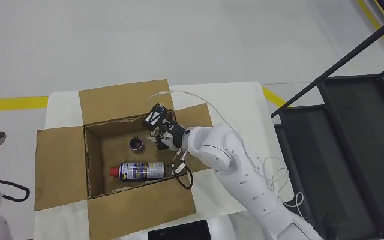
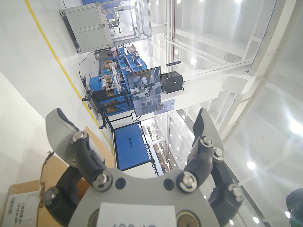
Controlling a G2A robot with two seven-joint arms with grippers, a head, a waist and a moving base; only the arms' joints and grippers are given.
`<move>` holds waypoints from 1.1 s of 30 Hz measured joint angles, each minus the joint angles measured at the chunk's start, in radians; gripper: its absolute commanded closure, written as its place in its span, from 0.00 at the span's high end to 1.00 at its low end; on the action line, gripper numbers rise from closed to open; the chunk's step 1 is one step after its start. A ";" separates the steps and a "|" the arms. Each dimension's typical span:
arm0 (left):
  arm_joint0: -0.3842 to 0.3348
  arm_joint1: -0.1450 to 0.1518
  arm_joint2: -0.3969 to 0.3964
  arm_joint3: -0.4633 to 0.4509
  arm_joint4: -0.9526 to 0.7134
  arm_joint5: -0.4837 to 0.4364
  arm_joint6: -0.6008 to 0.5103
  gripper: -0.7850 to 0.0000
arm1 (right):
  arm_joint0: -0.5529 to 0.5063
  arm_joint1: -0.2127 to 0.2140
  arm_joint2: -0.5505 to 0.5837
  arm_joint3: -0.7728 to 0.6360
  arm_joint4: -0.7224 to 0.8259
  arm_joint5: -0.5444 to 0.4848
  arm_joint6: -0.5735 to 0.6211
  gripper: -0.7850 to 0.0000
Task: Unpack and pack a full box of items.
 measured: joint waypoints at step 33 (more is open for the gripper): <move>0.000 0.000 0.000 0.000 0.000 0.000 0.000 1.00 | -0.374 0.094 0.402 -0.229 -0.133 0.040 -0.067 0.00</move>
